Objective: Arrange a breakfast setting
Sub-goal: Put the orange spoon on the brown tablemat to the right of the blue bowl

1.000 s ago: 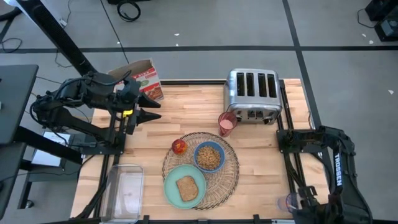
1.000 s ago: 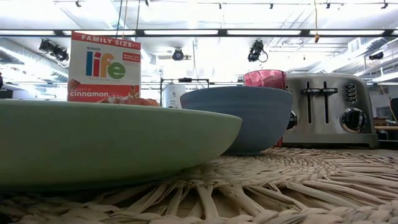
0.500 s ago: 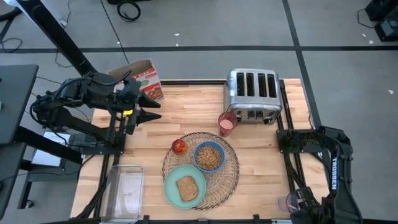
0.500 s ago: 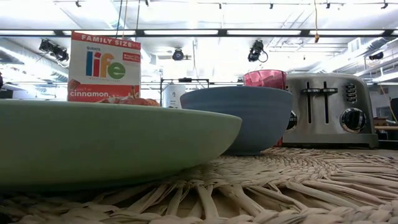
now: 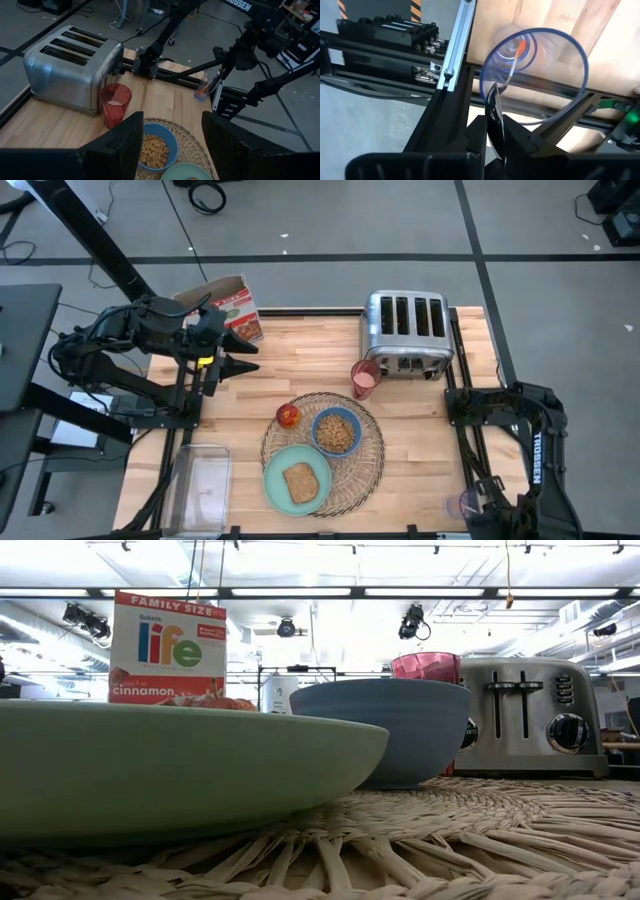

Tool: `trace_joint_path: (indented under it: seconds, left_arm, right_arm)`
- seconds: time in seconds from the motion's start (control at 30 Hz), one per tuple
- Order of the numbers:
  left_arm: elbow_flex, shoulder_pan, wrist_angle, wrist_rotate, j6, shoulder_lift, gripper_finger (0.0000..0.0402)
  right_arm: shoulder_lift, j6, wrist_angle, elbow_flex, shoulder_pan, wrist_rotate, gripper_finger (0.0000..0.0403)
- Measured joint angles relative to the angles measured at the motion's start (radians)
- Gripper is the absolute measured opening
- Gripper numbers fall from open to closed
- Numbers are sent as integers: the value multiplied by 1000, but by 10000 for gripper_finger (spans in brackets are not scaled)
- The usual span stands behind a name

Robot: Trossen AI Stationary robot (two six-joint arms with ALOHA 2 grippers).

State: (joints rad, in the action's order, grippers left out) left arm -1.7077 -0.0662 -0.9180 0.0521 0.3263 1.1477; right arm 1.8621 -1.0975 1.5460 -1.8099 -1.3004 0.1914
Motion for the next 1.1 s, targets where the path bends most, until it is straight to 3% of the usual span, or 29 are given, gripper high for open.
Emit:
trace_joint_path:
  seconds: [0.53, 0.9, 1.1]
  left_arm:
    - [0, 0, 0, 0, -10, 0, 208]
    - [0, 0, 0, 0, -24, 0, 208]
    - [0, 0, 0, 0, -27, 0, 208]
  right_arm:
    - [-69, -10, 8, 0, 29, 53, 34]
    - [-164, -13, -24, 0, 87, 219, 18]
    - [-231, -70, -45, 0, 123, 235, 17]
